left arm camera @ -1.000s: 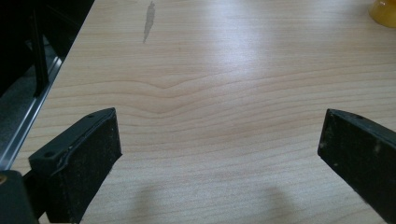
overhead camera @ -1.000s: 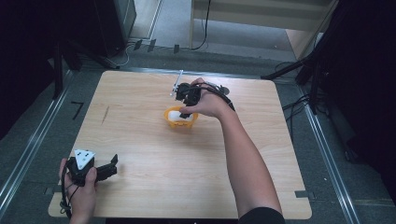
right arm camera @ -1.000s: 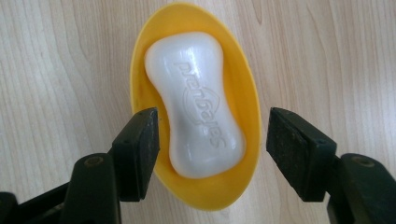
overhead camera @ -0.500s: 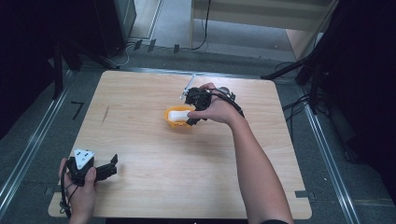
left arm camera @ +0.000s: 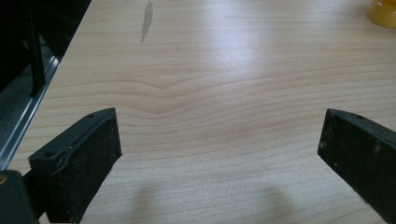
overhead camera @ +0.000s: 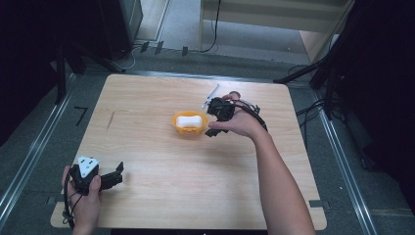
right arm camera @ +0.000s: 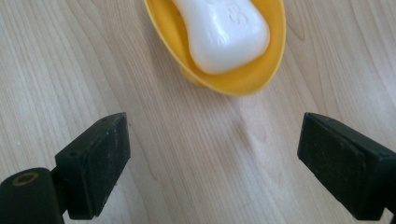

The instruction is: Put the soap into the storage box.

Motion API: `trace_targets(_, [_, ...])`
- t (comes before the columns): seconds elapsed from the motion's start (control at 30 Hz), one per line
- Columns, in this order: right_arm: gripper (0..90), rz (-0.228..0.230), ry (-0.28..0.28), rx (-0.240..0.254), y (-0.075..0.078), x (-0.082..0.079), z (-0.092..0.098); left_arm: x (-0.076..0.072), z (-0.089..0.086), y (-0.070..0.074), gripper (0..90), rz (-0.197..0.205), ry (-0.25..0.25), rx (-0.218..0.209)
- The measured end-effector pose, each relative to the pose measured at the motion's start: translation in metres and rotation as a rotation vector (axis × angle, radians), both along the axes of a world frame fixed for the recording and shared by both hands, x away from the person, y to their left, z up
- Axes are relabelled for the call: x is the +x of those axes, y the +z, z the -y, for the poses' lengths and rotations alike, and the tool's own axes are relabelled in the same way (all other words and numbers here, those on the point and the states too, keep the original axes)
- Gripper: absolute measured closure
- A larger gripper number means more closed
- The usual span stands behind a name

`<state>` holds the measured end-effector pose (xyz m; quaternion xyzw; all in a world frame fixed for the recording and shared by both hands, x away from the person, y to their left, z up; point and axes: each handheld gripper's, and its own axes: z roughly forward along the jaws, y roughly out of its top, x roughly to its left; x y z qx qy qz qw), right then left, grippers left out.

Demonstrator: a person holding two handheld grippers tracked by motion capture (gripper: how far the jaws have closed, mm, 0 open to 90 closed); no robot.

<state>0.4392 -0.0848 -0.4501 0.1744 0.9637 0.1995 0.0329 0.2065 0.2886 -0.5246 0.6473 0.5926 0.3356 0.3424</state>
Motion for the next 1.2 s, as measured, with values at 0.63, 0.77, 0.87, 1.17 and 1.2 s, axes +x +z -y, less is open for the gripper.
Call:
trace_targets(0.63, [9.3,0.015,-0.037,0.018,-0.004,-0.021,0.033,0.0,0.001,0.0,0.0,0.0,0.002,0.005])
trace_targets(0.77, [9.3,0.018,-0.048,0.024,-0.006,-0.025,0.043,0.0,0.001,0.0,0.0,0.0,0.003,0.007])
trace_targets(0.87, [9.4,0.021,-0.061,0.025,-0.007,-0.029,0.051,0.0,0.001,0.0,0.0,0.001,0.005,0.008])
trace_targets(1.17, [9.5,0.033,-0.096,0.053,-0.013,-0.044,0.075,0.0,0.001,0.0,0.0,0.001,0.006,0.009])
trace_targets(1.2, [9.5,0.034,-0.097,0.058,-0.014,-0.045,0.077,0.0,0.001,0.0,0.0,0.001,0.006,0.009])
